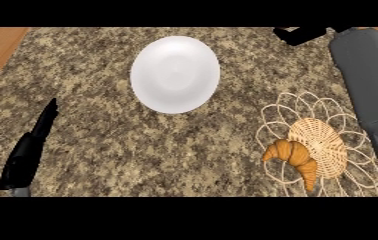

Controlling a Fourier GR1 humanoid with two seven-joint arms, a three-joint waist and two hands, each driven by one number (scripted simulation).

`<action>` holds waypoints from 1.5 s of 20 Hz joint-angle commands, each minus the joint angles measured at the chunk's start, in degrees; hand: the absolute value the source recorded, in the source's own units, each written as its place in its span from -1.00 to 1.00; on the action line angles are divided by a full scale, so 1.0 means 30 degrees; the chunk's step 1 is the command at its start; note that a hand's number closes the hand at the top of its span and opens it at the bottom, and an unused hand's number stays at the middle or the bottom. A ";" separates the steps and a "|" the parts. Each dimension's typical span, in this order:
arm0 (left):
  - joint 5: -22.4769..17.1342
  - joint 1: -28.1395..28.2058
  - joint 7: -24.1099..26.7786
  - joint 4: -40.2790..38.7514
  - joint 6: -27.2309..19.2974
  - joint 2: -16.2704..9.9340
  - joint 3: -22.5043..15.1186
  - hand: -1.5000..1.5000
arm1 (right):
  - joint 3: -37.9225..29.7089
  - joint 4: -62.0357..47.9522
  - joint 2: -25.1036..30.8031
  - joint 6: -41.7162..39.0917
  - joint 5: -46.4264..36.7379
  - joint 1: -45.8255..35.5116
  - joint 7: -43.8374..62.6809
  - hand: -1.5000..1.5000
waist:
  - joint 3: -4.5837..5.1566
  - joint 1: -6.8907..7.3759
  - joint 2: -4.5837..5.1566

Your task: Pick the sweet potato from the placemat and place it in the plate

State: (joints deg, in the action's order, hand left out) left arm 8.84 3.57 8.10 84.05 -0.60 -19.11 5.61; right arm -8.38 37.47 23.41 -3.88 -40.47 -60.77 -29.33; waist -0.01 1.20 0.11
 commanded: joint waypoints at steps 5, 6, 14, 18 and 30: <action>-0.0117 0.1778 0.0528 0.1233 0.0338 0.0268 0.0139 0.00 | 0.0885 0.0942 -0.3644 -0.0438 0.0304 -0.1529 0.2420 1.00 | 0.0011 -0.0026 -0.0048; 0.0546 0.1268 0.0567 0.0510 -0.0154 0.0358 0.0003 0.00 | 0.0960 0.0320 -0.4228 0.0049 0.0138 -0.2036 0.2619 1.00 | 0.0013 0.0016 0.0015; 0.0200 -0.0080 -0.0993 0.1113 0.0328 0.0412 0.0132 0.00 | 0.1918 -0.1093 -0.7224 -0.0251 -0.0511 -0.3866 0.6247 1.00 | 0.0010 -0.0005 0.0007; 0.0938 -0.1506 -0.1004 0.0187 -0.0232 0.0946 -0.0393 0.00 | 0.2727 -0.3920 -0.7749 0.0561 -0.0515 -0.5010 0.6598 1.00 | 0.0024 0.0481 0.0239; 0.1396 -0.1282 -0.0731 0.0450 0.0087 0.1203 -0.0940 0.00 | 0.4221 -0.7582 -0.7800 0.2586 0.4224 -0.4257 0.7633 -1.00 | 0.0024 0.1715 0.0356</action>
State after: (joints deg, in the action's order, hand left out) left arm 12.06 0.70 6.54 85.29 0.07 -16.12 3.70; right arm 3.46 17.36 0.16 1.56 -32.58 -73.82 -10.11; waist 0.05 4.93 1.09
